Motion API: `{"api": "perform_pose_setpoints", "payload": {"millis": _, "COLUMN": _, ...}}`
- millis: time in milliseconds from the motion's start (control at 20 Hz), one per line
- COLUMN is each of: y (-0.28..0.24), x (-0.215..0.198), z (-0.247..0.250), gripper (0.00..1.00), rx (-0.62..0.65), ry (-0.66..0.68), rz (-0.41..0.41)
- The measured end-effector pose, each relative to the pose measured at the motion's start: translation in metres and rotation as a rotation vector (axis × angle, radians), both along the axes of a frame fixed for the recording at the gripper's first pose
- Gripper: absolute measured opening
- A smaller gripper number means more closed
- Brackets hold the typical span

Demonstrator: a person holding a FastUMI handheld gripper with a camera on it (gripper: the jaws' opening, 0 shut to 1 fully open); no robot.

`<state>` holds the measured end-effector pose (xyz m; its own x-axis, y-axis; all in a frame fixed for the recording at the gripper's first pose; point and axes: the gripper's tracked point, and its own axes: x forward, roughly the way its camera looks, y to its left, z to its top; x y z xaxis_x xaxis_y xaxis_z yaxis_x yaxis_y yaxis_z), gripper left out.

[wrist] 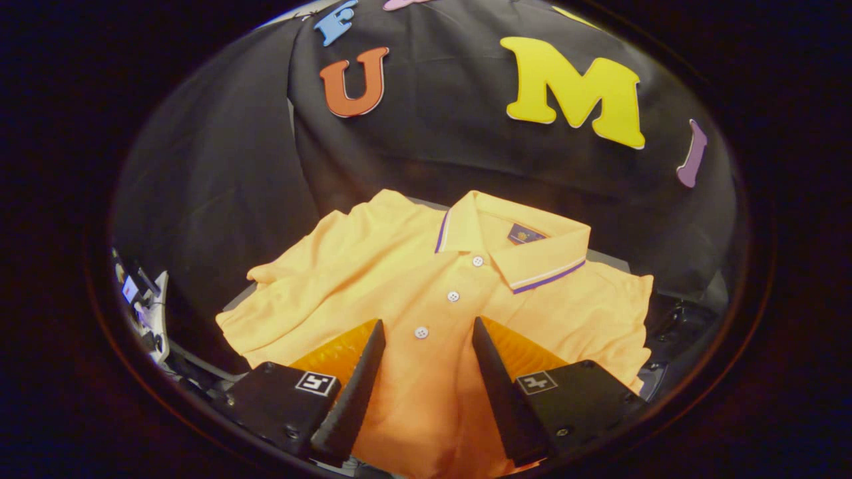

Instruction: Put the clothes into the washing machine and then close the washing machine lid.

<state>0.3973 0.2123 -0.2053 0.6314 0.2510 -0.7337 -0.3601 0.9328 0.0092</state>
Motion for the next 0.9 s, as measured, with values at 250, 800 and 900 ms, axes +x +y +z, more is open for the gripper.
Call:
{"api": "perform_pose_setpoints", "payload": {"millis": 250, "y": -0.017, "x": 0.013, "z": 0.003, "gripper": 0.09, "rx": 0.034, "ry": -0.003, "rz": -0.047}}
{"api": "perform_pose_setpoints", "payload": {"millis": 800, "y": -0.029, "x": 0.012, "z": 0.074, "gripper": 0.05, "rx": 0.152, "ry": -0.136, "rz": -0.059}}
{"api": "perform_pose_setpoints", "payload": {"millis": 900, "y": -0.044, "x": 0.013, "z": 0.104, "gripper": 0.05, "rx": 0.175, "ry": -0.188, "rz": -0.074}}
